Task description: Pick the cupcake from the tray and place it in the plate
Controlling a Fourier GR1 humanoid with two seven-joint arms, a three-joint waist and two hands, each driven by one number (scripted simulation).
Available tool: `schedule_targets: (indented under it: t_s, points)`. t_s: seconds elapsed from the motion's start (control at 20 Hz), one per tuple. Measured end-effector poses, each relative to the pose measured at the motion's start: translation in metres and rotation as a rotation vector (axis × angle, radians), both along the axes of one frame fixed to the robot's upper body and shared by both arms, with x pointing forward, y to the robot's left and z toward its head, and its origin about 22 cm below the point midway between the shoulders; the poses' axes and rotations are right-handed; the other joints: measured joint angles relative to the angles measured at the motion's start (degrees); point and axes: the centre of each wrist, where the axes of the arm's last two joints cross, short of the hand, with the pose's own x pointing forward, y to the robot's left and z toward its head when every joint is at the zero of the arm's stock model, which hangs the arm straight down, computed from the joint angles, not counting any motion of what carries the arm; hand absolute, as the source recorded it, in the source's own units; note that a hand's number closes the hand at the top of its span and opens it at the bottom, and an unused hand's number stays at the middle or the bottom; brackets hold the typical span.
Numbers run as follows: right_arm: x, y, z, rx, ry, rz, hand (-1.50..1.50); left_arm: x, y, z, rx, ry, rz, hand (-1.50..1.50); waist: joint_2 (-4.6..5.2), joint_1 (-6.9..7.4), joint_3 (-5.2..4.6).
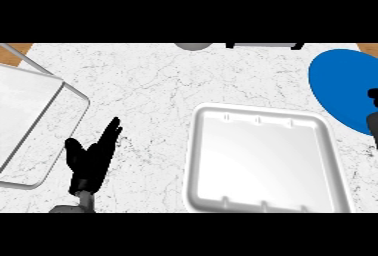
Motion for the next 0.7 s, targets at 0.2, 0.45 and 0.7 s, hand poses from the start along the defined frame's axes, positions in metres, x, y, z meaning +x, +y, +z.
schedule_targets:
  t_s: [0.2,0.45,0.7]
  points:
    - [-0.004,-0.005,-0.004,0.055,-0.019,0.059,-1.5,0.001,0.001,-0.001,-0.001,0.001,0.0,0.0,0.09,0.01,0.1]
    - [-0.005,-0.009,0.001,0.014,-0.137,0.125,-1.5,0.0,0.001,0.001,0.0,0.003,-0.001,0.0,0.08,0.07,0.21]
    - [-0.01,-0.015,0.01,-0.037,-0.304,0.134,-1.5,-0.003,0.004,-0.001,0.001,0.003,0.006,0.0,-0.21,-0.44,0.1]
